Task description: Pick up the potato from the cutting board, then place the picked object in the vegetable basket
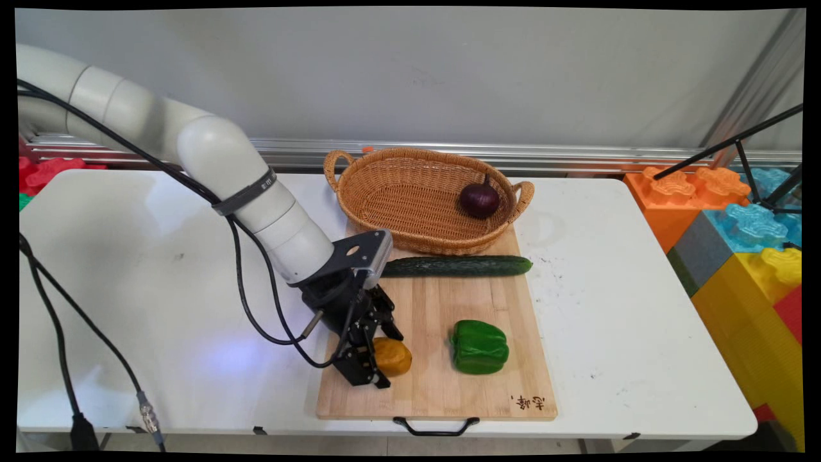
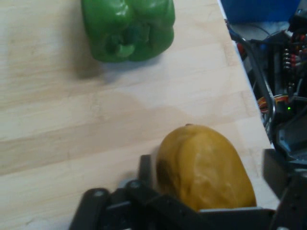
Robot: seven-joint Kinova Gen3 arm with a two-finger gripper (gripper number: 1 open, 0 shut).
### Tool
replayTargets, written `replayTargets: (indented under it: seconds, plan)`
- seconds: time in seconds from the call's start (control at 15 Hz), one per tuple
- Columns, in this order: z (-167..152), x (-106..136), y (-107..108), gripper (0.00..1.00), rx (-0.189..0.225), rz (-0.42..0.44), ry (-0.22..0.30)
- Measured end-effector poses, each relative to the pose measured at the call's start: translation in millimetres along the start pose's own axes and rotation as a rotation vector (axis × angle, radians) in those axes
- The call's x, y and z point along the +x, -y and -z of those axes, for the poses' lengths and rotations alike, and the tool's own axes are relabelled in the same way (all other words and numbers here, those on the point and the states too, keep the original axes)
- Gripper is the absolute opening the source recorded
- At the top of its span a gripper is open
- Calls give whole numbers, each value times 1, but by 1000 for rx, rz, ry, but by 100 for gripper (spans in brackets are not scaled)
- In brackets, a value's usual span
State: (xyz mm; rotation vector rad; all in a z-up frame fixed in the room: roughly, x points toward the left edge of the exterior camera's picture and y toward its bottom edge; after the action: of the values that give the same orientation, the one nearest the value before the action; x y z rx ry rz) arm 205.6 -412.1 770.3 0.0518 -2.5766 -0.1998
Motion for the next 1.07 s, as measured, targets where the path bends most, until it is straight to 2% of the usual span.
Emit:
replayTargets:
  seconds: [0.07, 0.33, 0.6, 0.87, 1.07]
  plan:
    - [0, 1, -1, 0, 5, -1, 7]
    - [11, 6, -3, 0, 15, 19, 23]
    - [42, 11, -2, 0, 26, 51, 12]
    - [92, 22, 4, 0, 86, 106, -31]
    - [114, 30, 15, 0, 141, 143, -62]
